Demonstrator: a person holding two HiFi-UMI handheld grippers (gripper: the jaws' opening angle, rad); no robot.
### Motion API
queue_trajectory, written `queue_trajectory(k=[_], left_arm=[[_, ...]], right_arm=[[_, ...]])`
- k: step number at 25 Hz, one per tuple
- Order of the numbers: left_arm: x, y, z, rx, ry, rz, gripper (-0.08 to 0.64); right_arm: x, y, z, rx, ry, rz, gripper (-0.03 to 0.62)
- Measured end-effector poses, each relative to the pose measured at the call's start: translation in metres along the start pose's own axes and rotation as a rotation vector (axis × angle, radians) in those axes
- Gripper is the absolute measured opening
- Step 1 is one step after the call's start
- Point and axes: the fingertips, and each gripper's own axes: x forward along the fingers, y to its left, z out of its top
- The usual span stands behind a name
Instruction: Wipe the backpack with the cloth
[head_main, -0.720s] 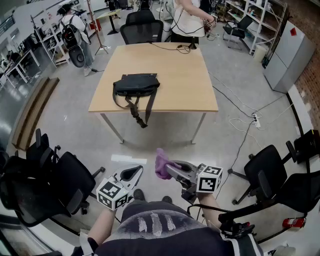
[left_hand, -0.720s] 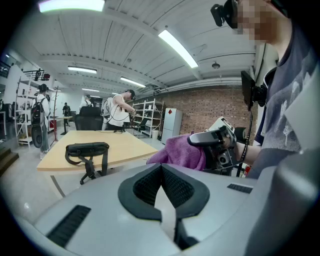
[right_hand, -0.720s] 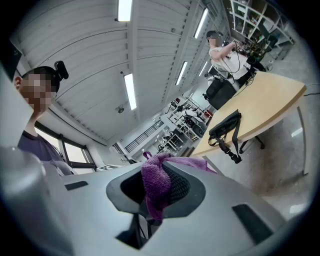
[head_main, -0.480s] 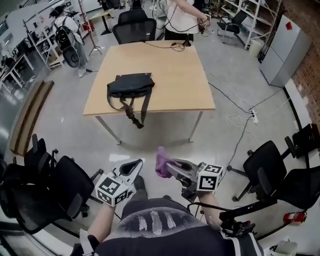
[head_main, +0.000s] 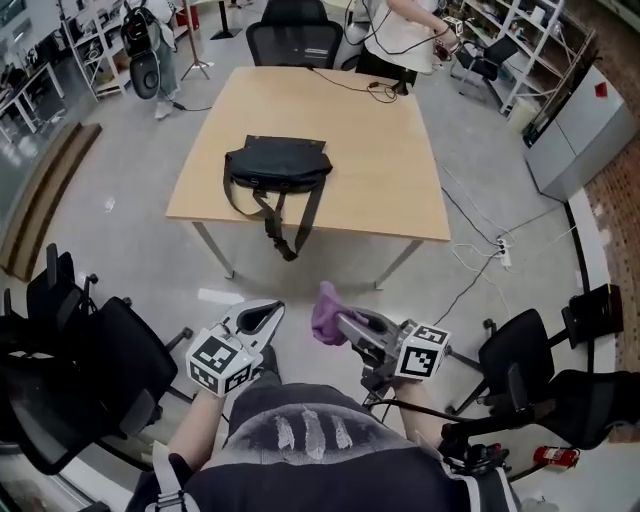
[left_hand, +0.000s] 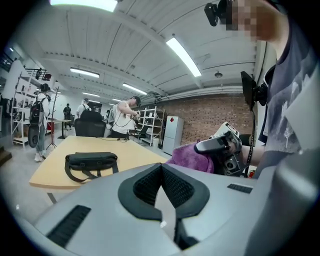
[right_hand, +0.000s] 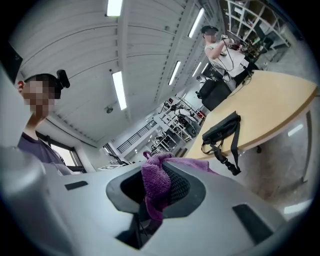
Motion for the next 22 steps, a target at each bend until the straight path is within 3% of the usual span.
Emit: queue_trajectory(k=[5,12,19,22], left_arm=[[-0.009,0.086,0.031,0.025,-0.065,-0.005,0.008],[-0.010,0.189,0.056,0.043,-0.067,-0.037,0.008],[0.000,0.247,0.054,-0.047,-0.051,-0.003,0.008],[0.022,0.272,0.059,-0.044,-0.036,0.030,0.008]], right_arm=[[0.078,-0.012,0.041,-0.196,0.000,-0.046,0.057],[0.187,-0.042,0.087,-0.326,0.022,-0.126,0.057],[0.212,-0.115,0.102,-0.257,0.136,-0.275,0.058],[0.216,-0.156,0.134,-0.268,0.146,-0.312,0.058]])
